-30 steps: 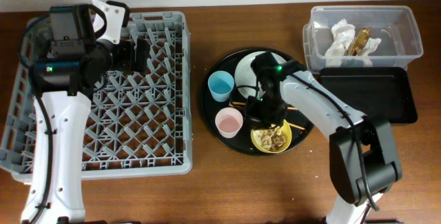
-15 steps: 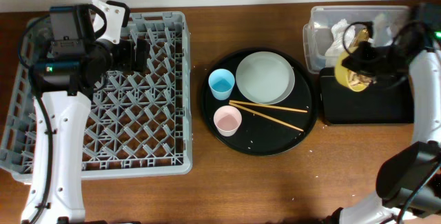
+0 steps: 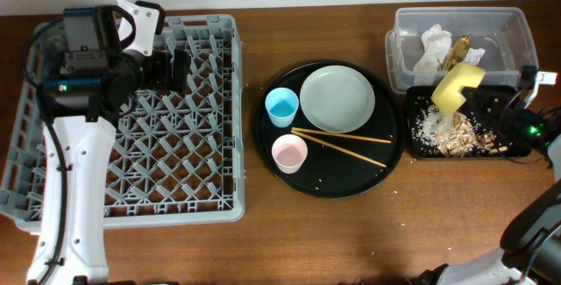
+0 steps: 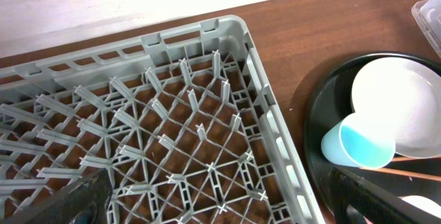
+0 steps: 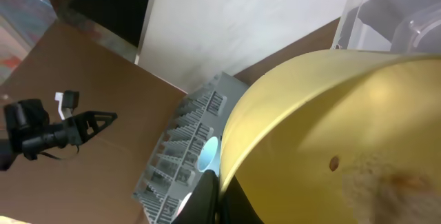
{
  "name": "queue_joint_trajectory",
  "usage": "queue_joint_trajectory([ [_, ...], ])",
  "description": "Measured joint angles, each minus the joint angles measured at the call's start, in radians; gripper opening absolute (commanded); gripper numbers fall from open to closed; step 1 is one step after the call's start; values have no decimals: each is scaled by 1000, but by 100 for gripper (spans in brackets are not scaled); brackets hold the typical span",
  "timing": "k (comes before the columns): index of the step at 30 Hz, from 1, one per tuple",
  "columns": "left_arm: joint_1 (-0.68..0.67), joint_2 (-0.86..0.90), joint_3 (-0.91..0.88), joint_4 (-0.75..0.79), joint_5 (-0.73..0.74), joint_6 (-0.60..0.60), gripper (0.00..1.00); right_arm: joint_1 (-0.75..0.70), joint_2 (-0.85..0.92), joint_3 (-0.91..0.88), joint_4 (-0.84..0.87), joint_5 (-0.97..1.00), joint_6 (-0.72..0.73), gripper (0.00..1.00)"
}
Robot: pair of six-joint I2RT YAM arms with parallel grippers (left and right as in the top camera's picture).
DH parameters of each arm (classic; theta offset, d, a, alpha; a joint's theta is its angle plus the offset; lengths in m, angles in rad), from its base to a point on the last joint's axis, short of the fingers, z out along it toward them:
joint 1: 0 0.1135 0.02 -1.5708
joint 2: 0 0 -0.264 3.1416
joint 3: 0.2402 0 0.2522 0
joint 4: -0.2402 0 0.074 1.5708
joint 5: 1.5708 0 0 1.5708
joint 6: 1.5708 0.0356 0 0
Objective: Sort waste into correct bins and load items into the dishwasher rack
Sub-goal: 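Lift the yellow bowl and tip its scraps onto the black rectangular tray, then set the empty yellow bowl back on the round tray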
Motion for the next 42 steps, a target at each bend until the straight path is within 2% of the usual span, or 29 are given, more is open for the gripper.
queue_joint_trajectory([
  [8, 0, 0, 0, 0, 0, 0, 99, 0, 0, 0, 8, -6, 106, 4],
  [12, 0, 0, 0, 0, 0, 0, 99, -5, 0, -1, 53, -9, 391, 4],
  [19, 0, 0, 0, 0, 0, 0, 99, -36, 0, -2, 96, -10, 544, 4],
  [21, 0, 0, 0, 0, 0, 0, 99, 55, -26, 0, 119, -5, 552, 4],
  [24, 0, 0, 0, 0, 0, 0, 99, 263, -254, 14, 93, 131, 559, 4],
  [27, 0, 0, 0, 2, -1, 0, 99, 436, -431, 34, -130, 432, 548, 4],
  [28, 0, 0, 0, 0, 0, 0, 99, 595, -459, 39, -264, 658, 537, 4],
  [29, 0, 0, 0, 0, 0, 0, 99, 649, -457, 36, -294, 736, 537, 4],
  [30, 0, 0, 0, 1, 0, 0, 99, 766, -452, 37, -377, 927, 533, 4],
  [32, 0, 0, 0, 0, 0, 0, 99, 924, -416, 37, -417, 1126, 534, 4],
  [34, 0, 0, 0, 0, 0, 0, 99, 1034, -319, 37, -417, 1221, 534, 4],
  [37, 0, 0, 0, -1, 0, 0, 99, 1149, -119, 37, -415, 1261, 534, 4],
  [38, 0, 0, 0, 0, 0, 0, 99, 1165, -91, 37, -414, 1261, 533, 14],
  [39, 0, 0, 0, 0, 0, 0, 99, 1187, -65, 37, -411, 1265, 533, 44],
  [40, 0, 0, 0, 0, 0, 0, 99, 1205, -48, 37, -408, 1264, 543, 50],
  [42, 0, 0, 0, 0, 0, 0, 99, 1209, -45, 39, -404, 1265, 545, 50],
])
